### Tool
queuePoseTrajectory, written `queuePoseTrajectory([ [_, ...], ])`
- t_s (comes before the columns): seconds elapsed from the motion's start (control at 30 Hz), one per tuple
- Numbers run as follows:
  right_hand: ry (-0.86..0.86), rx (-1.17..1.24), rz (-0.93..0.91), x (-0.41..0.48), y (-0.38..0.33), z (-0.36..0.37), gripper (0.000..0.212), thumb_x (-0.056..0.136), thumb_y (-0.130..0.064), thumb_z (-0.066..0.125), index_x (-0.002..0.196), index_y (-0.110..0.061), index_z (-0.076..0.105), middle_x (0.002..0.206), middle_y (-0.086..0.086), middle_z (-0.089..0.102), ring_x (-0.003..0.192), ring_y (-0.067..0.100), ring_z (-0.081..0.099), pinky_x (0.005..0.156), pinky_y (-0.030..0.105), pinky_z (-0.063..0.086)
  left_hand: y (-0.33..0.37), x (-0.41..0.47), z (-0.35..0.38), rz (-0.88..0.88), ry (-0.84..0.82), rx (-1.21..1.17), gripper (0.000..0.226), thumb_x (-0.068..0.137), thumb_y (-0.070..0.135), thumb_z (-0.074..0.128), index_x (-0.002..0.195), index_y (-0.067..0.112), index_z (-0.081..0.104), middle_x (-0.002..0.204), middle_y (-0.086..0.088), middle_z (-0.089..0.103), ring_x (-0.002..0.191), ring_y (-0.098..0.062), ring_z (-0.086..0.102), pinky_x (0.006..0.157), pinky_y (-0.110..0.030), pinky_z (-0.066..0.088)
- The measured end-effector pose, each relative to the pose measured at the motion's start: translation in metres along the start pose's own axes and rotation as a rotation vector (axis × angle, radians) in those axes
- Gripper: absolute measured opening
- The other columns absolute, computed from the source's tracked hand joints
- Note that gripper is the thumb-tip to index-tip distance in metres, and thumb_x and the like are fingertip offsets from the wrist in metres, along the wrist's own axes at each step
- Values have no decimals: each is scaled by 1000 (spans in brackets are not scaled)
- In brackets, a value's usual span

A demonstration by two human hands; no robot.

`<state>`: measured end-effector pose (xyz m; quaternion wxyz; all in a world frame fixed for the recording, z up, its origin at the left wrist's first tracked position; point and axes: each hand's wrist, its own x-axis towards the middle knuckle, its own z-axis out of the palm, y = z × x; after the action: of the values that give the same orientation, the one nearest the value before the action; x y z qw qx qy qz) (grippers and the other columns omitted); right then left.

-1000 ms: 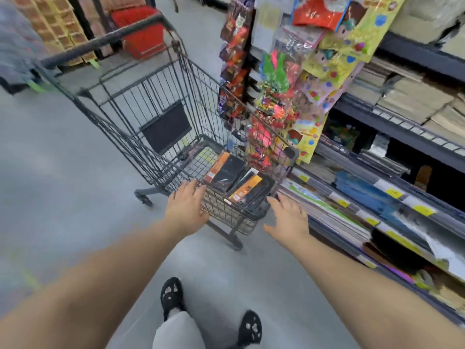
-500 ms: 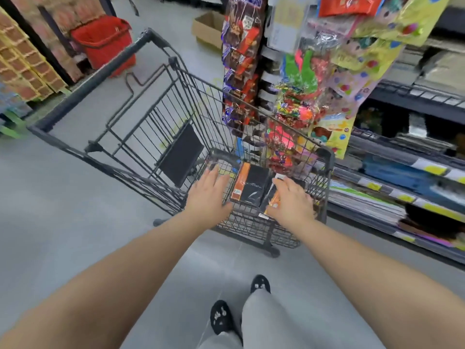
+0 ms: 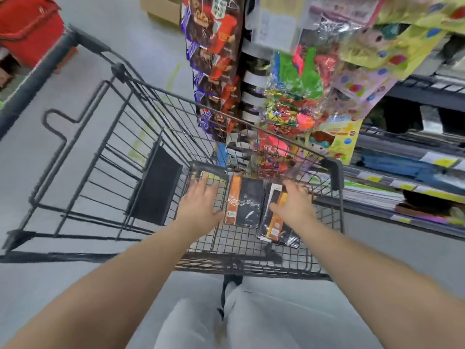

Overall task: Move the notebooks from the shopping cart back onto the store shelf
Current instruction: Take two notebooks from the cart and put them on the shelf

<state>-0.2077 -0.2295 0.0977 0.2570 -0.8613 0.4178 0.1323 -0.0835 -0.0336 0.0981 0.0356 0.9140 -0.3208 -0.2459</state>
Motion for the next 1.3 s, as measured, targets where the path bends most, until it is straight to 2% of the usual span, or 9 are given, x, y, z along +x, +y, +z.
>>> queuePoseTrajectory([
  [0.23,-41,131,155,36,-1,40,80,78,-42,70,145,-22,31,147,9,38,132,32,38,102,43,37,-10,62,29,43,-226,97,76,89,47,53,150,15,19,160,-10,5,148,-29,6,117,-48,22],
  [0.33,-41,211,244,46,3,62,77,80,-38,69,145,-21,31,147,10,37,131,32,39,101,43,39,-12,91,49,53,-322,106,77,90,47,54,150,14,19,158,-10,12,144,-32,18,114,-47,27],
  [0.43,-29,305,340,56,4,84,71,84,-30,67,145,-19,33,146,11,36,127,30,43,97,37,41,-14,120,72,-58,-481,-31,73,90,47,54,148,11,26,151,-13,28,136,-32,34,108,-43,34],
  [0.5,7,390,385,65,4,100,62,84,-26,68,139,-15,41,142,10,42,112,25,52,86,29,44,-18,140,92,-166,-552,-136,75,89,53,53,144,7,32,148,-13,35,132,-30,39,107,-41,36],
  [0.63,5,486,457,79,7,131,54,82,-26,68,130,-14,47,128,10,54,106,28,58,94,42,48,-20,167,131,-320,-590,-316,86,84,62,57,144,6,30,142,-11,44,121,-28,51,98,-36,42],
  [0.8,-2,469,480,92,18,152,50,82,-22,69,127,-13,49,118,7,57,98,28,62,86,42,53,-14,178,166,-334,-557,-465,67,81,53,68,126,9,46,114,-3,57,89,-19,50,79,-30,43],
  [0.97,-50,368,462,101,19,173,55,84,-25,64,134,-17,43,127,6,53,109,25,58,94,41,50,-26,187,177,-263,-545,-471,67,78,54,70,127,12,49,117,-4,62,92,-19,59,76,-26,45],
  [1.07,-82,312,458,102,10,180,55,85,-23,63,136,-17,42,129,8,50,115,28,54,98,42,48,-41,187,164,-195,-513,-422,40,83,48,67,105,17,54,85,9,57,63,-3,48,51,-17,34],
  [1.3,-106,197,447,109,-15,200,70,86,-29,61,145,-13,28,140,14,42,127,33,43,102,41,39,-83,183,124,-232,-217,-528,35,80,41,72,91,16,51,75,3,57,74,-18,56,56,-28,38],
])
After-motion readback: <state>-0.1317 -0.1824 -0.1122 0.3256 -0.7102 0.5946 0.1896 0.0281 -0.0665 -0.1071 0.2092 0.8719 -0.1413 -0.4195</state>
